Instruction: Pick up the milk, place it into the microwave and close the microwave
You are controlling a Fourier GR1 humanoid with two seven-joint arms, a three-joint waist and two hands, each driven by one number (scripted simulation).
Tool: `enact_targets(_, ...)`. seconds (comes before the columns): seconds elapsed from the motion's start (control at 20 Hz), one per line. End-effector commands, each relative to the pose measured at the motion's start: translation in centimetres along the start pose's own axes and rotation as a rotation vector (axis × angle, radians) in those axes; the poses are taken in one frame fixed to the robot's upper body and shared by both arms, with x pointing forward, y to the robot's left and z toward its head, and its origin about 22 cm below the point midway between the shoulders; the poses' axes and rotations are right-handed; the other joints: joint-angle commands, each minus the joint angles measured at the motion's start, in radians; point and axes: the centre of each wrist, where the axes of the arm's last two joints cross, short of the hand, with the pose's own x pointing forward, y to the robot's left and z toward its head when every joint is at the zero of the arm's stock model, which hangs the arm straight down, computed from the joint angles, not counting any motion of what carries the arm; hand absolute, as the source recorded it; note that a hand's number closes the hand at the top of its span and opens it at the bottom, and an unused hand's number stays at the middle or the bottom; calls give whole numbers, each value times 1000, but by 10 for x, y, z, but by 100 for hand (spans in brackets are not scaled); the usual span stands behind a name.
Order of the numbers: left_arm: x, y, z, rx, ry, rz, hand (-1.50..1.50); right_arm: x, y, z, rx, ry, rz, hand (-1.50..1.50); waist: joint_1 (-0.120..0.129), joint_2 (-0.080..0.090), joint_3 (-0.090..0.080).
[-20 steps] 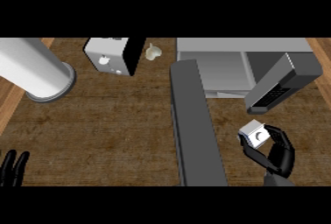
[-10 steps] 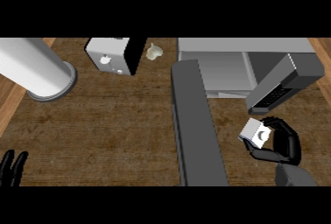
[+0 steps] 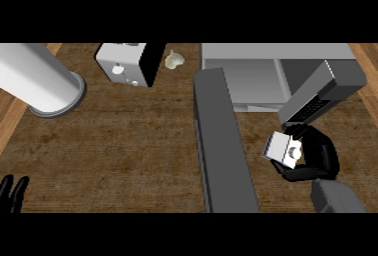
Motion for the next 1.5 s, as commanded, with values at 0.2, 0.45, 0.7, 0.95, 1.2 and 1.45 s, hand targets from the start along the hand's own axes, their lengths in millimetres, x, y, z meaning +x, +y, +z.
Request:
enact_targets(0.2, 19, 8, -1, -4, 12, -1, -150, 33, 42, -49, 21, -38, 112, 150, 3, 1, 0)
enact_targets(0.45, 1, 14, -1, 13, 11, 2, -150, 43, 57, -91, 20, 4, 185, 150, 8, 2, 0)
enact_targets(0.7, 2, 13, 13, -1, 17, 2, -150, 25, 56, -126, 26, 52, 213, 150, 21, 5, 1)
enact_targets(0.95, 8, 19, 1, 6, 23, 0, -150, 10, 79, -150, 52, 87, 209, 150, 24, 8, 1)
enact_targets(1.2, 0, 24, -26, -24, 20, -4, -150, 13, 86, -183, 41, 91, 218, 150, 40, 18, 2)
enact_targets(1.45, -4, 23, -27, -67, -2, 18, -150, 17, 79, -196, 36, 53, 308, 150, 68, 31, 3)
